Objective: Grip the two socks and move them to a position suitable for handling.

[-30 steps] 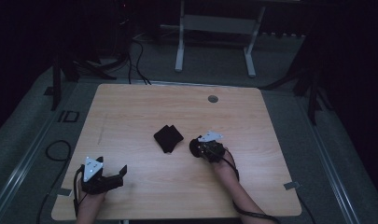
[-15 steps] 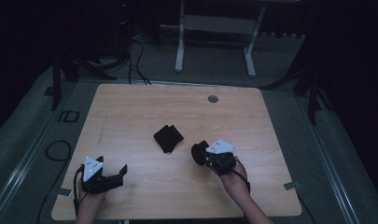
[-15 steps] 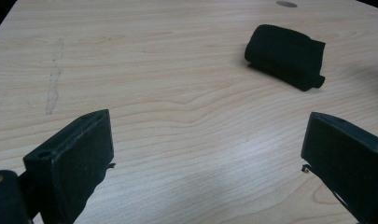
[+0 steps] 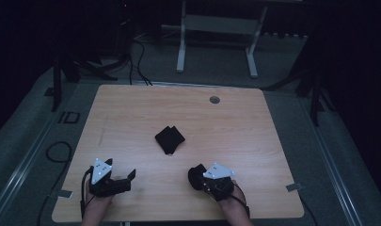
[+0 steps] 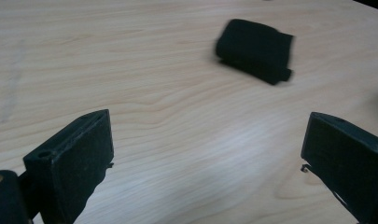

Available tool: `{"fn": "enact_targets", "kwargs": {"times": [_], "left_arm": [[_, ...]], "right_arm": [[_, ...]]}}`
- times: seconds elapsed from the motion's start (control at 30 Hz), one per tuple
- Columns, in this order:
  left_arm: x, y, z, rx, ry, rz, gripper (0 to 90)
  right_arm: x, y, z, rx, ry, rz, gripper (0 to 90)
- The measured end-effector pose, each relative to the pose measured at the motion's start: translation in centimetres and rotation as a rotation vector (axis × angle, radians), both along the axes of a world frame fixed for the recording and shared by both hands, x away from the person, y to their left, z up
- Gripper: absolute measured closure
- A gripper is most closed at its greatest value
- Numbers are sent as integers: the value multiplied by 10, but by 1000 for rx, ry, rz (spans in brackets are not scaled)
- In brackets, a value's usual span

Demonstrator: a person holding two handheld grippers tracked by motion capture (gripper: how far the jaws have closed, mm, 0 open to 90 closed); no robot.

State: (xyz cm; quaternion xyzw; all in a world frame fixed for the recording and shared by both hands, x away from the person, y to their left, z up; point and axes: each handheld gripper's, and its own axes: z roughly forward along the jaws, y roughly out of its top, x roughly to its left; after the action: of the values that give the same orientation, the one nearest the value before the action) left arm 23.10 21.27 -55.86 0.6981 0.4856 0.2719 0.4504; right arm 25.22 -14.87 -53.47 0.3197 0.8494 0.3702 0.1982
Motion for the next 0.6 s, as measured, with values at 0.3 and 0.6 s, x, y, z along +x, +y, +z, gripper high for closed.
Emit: {"fn": "enact_targets", "kwargs": {"times": [0.3,0.6], "left_arm": [[-4,-35,0,-8,42,-170,25],[-3,-74,-2,0,97,-297,72]], "right_arm": [[11,10,-30,0,69,-11,770],[9,3,2,115,97,37,467]]}}
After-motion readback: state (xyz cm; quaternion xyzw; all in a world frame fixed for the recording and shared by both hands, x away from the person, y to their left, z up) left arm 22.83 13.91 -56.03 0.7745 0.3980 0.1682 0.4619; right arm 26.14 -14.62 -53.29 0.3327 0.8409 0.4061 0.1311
